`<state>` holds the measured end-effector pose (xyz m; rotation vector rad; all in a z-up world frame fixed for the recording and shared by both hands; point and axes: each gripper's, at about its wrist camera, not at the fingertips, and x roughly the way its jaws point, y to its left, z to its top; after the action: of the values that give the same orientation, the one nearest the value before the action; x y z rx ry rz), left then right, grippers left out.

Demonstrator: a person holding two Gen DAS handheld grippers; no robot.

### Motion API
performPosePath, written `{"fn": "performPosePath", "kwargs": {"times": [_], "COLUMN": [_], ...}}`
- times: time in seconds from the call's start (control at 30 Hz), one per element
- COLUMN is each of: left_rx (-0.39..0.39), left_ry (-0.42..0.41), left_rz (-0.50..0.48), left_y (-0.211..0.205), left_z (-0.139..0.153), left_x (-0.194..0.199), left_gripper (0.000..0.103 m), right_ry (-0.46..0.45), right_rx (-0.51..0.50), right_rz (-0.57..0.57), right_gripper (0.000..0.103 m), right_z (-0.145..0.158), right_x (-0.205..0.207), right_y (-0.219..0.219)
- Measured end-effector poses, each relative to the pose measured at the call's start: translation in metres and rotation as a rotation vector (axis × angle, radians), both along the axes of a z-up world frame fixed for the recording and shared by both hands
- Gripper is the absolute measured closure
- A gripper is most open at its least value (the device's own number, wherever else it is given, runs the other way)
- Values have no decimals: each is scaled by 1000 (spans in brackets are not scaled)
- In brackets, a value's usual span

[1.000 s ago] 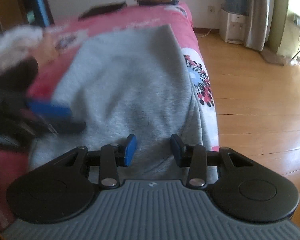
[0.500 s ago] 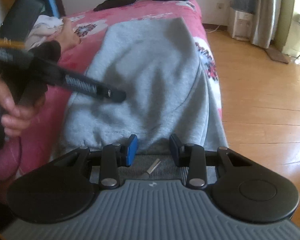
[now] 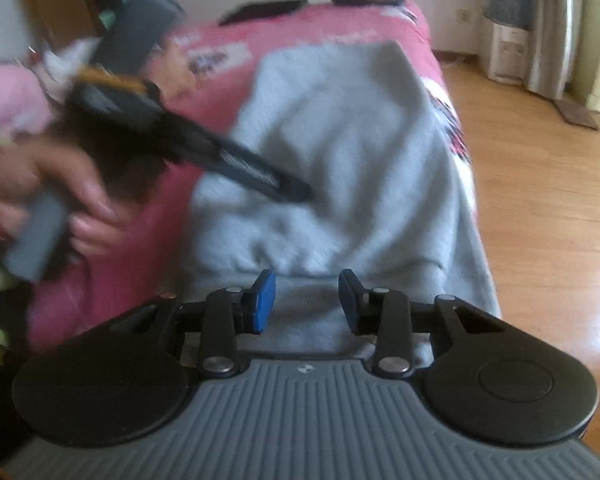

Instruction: Fold clothes

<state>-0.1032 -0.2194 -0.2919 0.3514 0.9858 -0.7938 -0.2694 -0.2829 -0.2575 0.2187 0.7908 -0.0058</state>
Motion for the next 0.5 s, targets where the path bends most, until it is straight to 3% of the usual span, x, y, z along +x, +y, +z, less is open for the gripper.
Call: {"fn": "performPosePath", "kwargs": {"times": [0.27,0.5], "left_rx": [24,49], "left_ry": [-1,-7], "left_rz": [-6,-5], "left_y": [-6,-10], "left_z": [0,0], "left_x": [0,-6], "left_gripper": [31,27], "right_ry": [28,24], "right_rx": [-20,3], "right_rz": [78,56], "right_gripper": [69,69], "right_z": [-20,-21], "right_x": [8,10], "right_y": [18,19]}}
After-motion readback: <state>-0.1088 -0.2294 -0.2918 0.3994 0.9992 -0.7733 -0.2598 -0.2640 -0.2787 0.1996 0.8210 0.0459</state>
